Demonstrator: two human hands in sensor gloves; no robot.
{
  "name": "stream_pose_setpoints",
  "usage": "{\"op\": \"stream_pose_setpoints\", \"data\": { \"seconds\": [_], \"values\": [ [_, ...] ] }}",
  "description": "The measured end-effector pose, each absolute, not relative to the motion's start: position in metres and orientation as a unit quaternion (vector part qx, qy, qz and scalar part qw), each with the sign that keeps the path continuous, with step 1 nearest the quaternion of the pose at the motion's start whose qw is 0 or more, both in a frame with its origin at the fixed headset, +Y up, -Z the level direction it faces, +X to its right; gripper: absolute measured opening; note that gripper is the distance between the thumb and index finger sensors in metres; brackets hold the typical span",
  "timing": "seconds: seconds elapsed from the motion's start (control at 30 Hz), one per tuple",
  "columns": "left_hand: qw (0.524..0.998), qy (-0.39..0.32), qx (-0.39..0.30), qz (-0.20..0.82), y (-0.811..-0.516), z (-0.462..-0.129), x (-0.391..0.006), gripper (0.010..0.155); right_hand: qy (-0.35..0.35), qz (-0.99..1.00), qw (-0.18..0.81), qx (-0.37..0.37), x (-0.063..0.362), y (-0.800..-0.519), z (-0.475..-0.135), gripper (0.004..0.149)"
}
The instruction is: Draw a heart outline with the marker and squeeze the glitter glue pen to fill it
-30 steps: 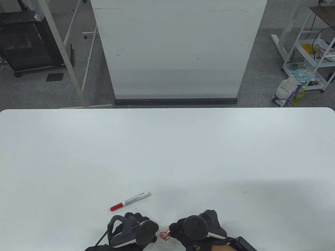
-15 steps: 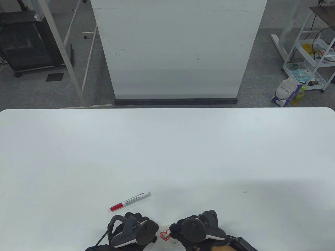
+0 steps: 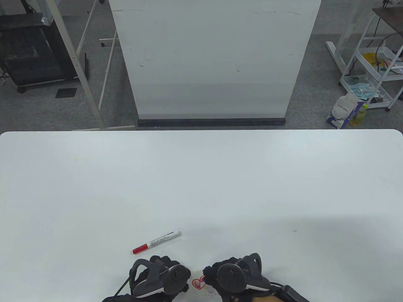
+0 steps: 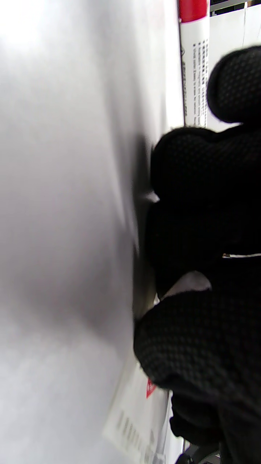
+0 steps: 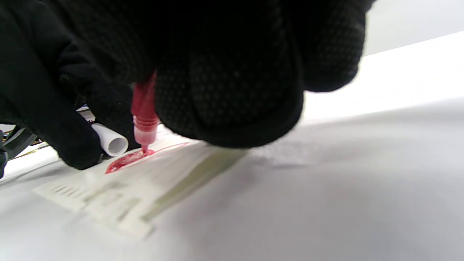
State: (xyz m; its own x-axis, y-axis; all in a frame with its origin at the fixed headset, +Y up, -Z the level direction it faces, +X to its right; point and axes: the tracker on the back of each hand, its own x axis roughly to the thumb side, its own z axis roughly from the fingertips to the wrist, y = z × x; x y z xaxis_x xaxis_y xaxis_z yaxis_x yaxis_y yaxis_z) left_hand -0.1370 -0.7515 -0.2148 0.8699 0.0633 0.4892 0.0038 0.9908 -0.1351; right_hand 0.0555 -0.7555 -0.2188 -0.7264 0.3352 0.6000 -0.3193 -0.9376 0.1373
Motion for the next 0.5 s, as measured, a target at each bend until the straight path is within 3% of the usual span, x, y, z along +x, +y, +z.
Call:
{"op": "stream_pose_setpoints", "data": {
  "seconds": [0.5],
  "values": [
    [0.965, -0.255, -0.066, 0.016, -0.7509, -0.2147, -0.1371, 0.044, 0.034, 0.920, 0.179, 0.347, 0.0542, -0.7560, -0.2164, 0.040]
  ]
}}
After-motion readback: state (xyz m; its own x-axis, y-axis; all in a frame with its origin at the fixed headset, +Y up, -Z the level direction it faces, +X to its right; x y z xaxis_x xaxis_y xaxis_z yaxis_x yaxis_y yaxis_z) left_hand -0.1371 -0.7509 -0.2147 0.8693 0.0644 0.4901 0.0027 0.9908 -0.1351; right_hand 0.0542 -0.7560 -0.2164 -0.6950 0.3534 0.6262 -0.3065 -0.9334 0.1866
